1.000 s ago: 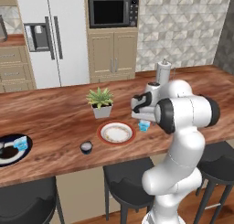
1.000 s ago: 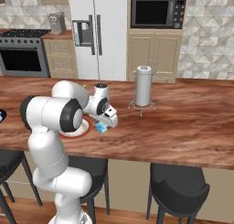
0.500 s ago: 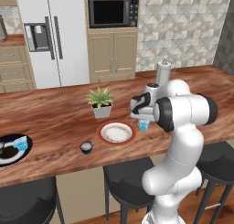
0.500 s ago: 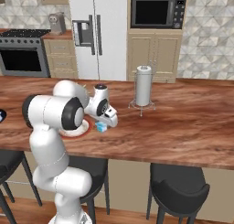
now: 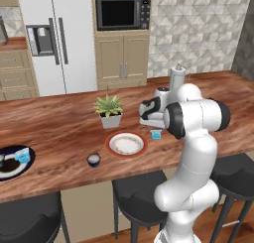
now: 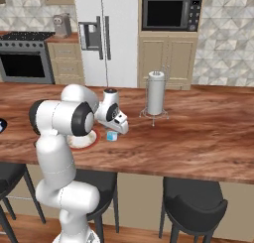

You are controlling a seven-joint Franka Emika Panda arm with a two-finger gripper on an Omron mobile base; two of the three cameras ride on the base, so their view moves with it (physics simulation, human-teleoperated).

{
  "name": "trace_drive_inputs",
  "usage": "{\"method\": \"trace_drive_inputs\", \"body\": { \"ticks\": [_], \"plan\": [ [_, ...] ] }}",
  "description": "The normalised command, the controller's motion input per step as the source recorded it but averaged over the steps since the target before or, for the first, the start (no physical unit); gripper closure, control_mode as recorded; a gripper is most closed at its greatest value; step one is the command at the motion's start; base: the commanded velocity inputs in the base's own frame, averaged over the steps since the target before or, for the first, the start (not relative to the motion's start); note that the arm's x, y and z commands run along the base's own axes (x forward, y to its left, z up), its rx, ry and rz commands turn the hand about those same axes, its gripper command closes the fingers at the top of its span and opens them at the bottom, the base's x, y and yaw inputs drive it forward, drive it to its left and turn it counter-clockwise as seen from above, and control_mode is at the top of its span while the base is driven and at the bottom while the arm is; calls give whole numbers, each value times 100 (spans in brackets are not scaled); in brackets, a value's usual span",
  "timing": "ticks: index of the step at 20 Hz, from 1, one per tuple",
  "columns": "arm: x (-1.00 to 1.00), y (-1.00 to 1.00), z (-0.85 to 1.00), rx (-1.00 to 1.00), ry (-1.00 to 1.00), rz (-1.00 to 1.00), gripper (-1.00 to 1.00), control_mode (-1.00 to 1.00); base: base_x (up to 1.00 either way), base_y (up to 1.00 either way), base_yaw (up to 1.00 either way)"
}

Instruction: Place two yogurt containers on each plate.

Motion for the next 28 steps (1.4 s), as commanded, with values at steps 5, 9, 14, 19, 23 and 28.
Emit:
{"method": "trace_drive_inputs", "body": {
  "ticks": [5, 9, 14, 19, 23, 28],
  "plan": [
    [-16, 8, 0, 0, 0, 0, -100, -100, 0, 0, 0],
    [-25, 5, -3, 0, 0, 0, -100, -100, 0, 0, 0],
    [-28, 0, -9, 0, 0, 0, -100, -100, 0, 0, 0],
    [-10, 0, -12, -1, 0, 0, -100, -100, 0, 0, 0],
    [0, -3, -6, 0, 0, 1, -100, -100, 0, 0, 0],
    [0, -9, -8, 0, 0, 1, -100, -100, 0, 0, 0]
  ]
}}
